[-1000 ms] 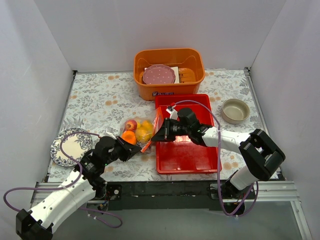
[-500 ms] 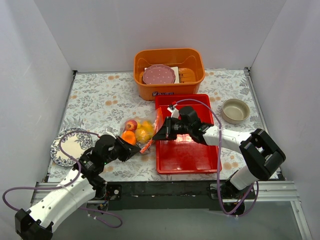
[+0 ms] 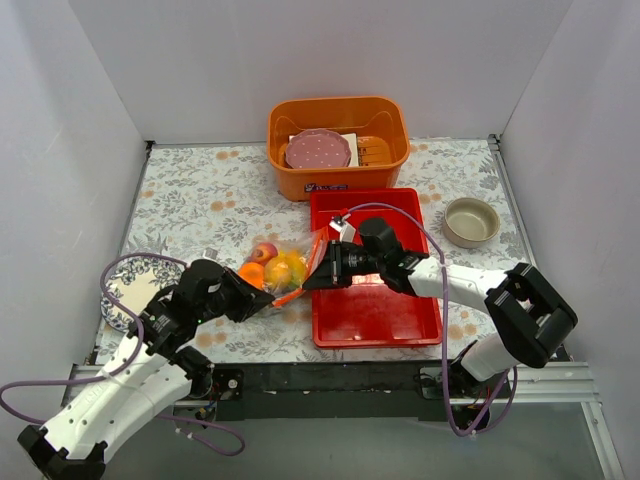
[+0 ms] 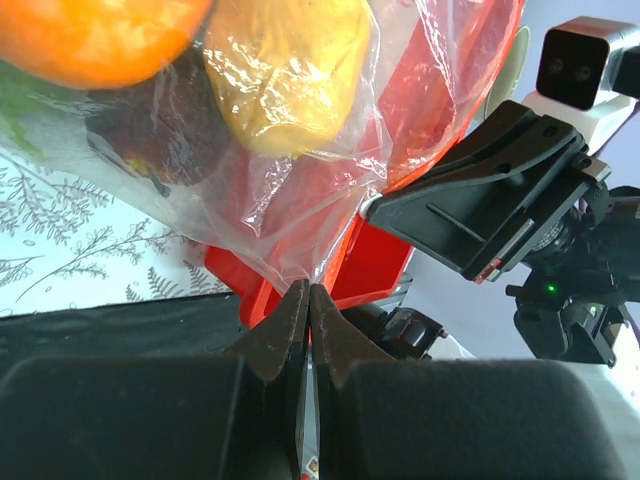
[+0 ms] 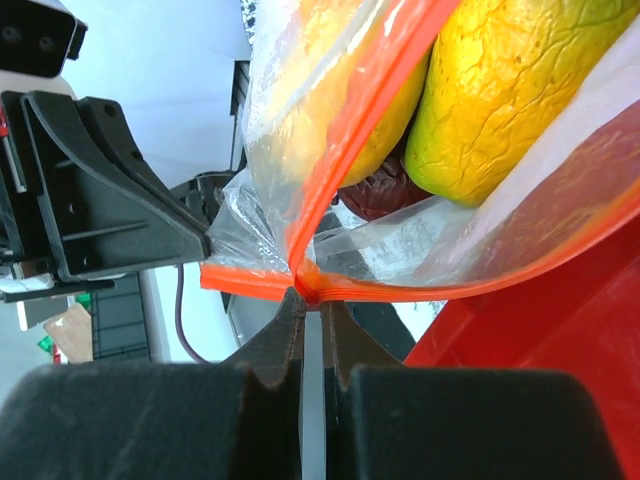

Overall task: Place the food in the zip-top bag and seal the zipper
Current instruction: Zip the zipper food storage bag at the center of the board.

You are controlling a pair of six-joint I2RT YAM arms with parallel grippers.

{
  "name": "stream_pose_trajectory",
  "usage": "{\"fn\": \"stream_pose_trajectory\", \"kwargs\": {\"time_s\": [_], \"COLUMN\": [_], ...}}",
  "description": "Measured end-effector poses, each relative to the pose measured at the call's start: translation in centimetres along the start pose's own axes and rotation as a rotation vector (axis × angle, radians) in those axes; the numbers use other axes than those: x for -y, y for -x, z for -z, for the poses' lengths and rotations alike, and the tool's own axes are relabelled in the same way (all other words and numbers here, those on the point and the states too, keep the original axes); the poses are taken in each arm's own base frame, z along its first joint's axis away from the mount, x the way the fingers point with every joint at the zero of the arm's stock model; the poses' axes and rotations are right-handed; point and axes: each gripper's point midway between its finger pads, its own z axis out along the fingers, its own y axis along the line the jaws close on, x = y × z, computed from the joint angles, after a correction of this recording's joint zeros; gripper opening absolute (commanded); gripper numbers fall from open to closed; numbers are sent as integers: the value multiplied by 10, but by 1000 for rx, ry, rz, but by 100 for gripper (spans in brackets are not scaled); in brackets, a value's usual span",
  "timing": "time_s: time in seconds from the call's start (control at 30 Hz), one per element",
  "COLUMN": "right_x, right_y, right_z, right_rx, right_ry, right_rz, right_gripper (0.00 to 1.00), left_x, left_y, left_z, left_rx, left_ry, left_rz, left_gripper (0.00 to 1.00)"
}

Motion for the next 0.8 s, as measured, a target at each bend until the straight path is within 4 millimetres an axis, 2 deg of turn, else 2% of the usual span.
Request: {"fn": "stream_pose_trajectory", "kwargs": {"time_s": [0.13,0.4,0.6,0.63,0.73,0.77,0.8], "right_x": [-2,3,5,5,4,4,4], "right_y": [-4,5,8,8,8,8,8], "right_z": [2,2,2,2,2,2,2], "right_rx": [1,42,59,59,59,59,59], "right_ry": [7,-16,-26,-26,-26,-26,-26], "right_rz": [-3,-6,-7,-8,-8,-8,-8], "right_gripper": [4,4,4,4,4,4,4], "left_x": [-5,-19,-39,-39,-31,-24,-21], "left_y": [0,-1,-5,-5,-3,-2,-1], "left_z": [5,11,6,5,4,4,4], "left_rx": [0,10,5,5,11,16,19], "left_ry": [36,49,75,75,37,11,-5], "left_rz": [3,3,5,6,-1,0,-9], "left_gripper": [0,0,0,16,43,59,67]}}
